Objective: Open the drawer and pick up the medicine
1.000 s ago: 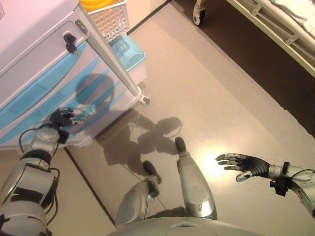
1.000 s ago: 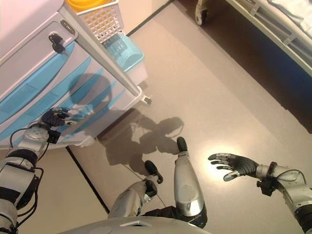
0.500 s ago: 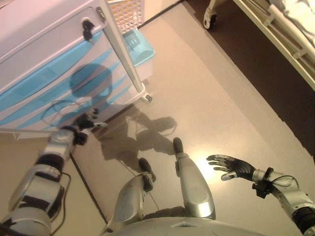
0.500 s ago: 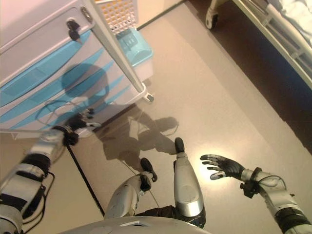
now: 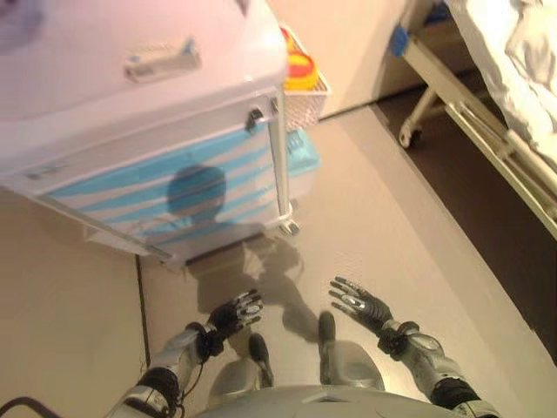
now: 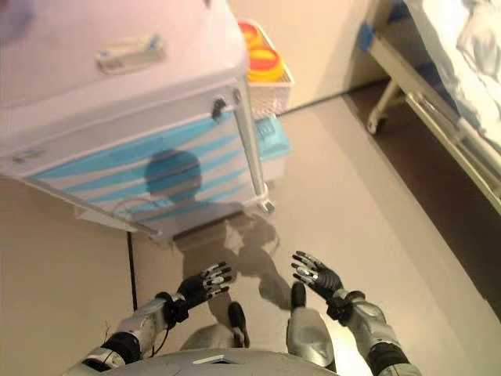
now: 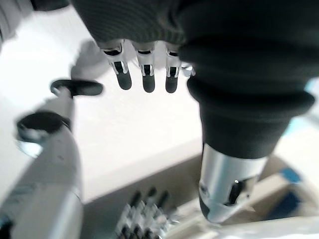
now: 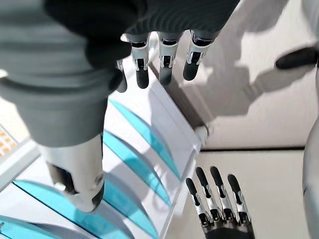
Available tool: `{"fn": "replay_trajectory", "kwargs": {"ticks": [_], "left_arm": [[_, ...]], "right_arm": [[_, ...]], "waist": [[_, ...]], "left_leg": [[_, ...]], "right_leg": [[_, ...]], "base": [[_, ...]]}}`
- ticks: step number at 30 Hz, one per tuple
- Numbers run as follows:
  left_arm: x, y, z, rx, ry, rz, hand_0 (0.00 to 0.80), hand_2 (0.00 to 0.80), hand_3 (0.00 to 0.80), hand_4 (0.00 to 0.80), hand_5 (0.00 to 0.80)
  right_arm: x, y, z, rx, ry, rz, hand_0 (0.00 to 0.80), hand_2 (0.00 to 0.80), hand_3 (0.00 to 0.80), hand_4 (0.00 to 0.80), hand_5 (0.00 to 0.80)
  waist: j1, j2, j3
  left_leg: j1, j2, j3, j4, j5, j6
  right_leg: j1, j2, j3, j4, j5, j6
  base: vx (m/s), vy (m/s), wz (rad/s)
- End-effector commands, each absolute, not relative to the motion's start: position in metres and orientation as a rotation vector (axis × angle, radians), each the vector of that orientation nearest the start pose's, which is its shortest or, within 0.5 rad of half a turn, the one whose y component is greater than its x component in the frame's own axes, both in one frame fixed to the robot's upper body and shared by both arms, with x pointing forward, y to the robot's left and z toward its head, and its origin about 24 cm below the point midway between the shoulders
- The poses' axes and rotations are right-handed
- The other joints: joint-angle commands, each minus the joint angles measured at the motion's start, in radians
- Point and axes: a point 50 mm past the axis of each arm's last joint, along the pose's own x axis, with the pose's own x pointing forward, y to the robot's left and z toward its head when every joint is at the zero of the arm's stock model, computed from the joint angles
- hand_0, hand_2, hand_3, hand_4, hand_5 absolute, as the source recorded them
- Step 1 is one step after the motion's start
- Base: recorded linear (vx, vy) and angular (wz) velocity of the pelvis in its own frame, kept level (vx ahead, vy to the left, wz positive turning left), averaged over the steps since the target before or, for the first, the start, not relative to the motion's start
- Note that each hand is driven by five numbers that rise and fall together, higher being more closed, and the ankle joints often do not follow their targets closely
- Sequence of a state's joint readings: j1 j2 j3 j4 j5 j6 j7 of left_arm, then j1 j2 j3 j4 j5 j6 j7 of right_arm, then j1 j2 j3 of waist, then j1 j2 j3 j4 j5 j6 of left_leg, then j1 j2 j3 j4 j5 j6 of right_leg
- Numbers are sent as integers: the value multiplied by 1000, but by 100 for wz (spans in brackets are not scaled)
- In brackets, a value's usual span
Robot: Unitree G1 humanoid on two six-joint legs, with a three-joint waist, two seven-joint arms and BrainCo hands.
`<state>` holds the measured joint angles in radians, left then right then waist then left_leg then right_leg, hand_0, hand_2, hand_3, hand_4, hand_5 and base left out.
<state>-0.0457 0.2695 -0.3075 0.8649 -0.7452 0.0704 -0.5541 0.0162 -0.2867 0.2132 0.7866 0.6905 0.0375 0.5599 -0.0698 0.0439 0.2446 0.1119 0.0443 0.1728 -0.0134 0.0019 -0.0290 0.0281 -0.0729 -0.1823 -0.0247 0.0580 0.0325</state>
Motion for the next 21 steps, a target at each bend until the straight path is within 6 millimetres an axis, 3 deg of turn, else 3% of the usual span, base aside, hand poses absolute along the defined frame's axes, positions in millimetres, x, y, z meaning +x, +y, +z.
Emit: {"fn": "replay_trajectory", "kwargs": {"ticks": [1,7,21], "left_arm": [[176,167,-108,-734,719,-361,0,0,0,0,0],[163,162,-112,-912,653,-309,0,0,0,0,0],[153,160,-118,-956,658,-319,0,0,0,0,0]], "right_arm": [[170,-170,-103,639,620,421,0,0,0,0,0],[164,-161,-106,897,544,380,0,0,0,0,0],[145,-159,-117,963,568,403,0,0,0,0,0]], "waist": [[45,-14,-30],[74,-14,-71],[78,-25,-110]], "left_leg": [[-81,-35,-111,-20,-5,-14],[-71,-32,-132,-55,16,-22],[-45,-26,-134,-68,13,-19]], "right_leg": [[11,-10,-56,142,-153,48],[46,-4,-87,119,-160,39],[74,8,-83,106,-162,37]], "base": [[-32,-104,29],[-43,-63,24],[-17,-19,5]]}}
